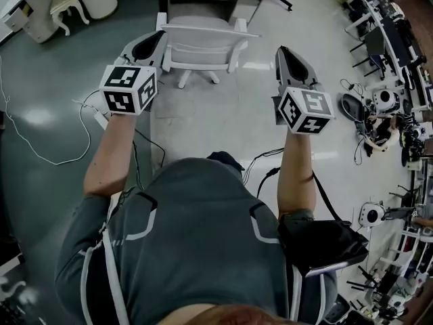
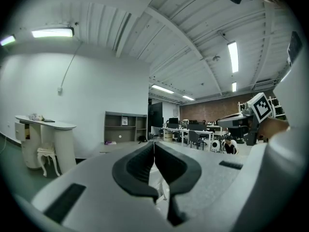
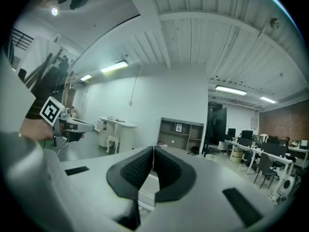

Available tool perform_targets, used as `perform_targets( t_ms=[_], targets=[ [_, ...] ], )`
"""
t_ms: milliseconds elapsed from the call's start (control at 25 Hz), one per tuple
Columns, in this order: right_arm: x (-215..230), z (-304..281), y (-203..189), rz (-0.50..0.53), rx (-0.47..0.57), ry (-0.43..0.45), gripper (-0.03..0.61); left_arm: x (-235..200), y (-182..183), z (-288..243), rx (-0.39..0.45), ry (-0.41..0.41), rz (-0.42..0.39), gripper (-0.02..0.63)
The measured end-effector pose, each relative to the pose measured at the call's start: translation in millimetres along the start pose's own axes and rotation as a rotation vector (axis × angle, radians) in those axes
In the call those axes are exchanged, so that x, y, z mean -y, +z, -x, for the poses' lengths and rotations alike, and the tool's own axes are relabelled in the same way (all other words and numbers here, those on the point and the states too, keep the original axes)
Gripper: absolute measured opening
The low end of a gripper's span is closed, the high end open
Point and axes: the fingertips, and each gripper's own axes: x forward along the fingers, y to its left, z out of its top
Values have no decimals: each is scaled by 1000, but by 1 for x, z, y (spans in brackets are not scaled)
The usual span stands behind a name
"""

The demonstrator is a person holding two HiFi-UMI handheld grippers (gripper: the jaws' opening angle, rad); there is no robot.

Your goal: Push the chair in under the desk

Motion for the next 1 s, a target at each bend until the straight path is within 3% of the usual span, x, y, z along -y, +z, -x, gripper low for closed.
perform_targets(
  t_ms=[240, 640, 1000],
  targets=[
    [-6, -26, -25, 47, -78, 72, 31, -12, -23, -10, -59, -5, -27, 11],
    [12, -114, -58, 111, -156, 189, 40, -56, -47, -51, -165, 53, -118, 12],
    [37, -202, -113, 206, -267, 343, 135, -82, -91, -140, -319, 38, -164, 33]
  ],
)
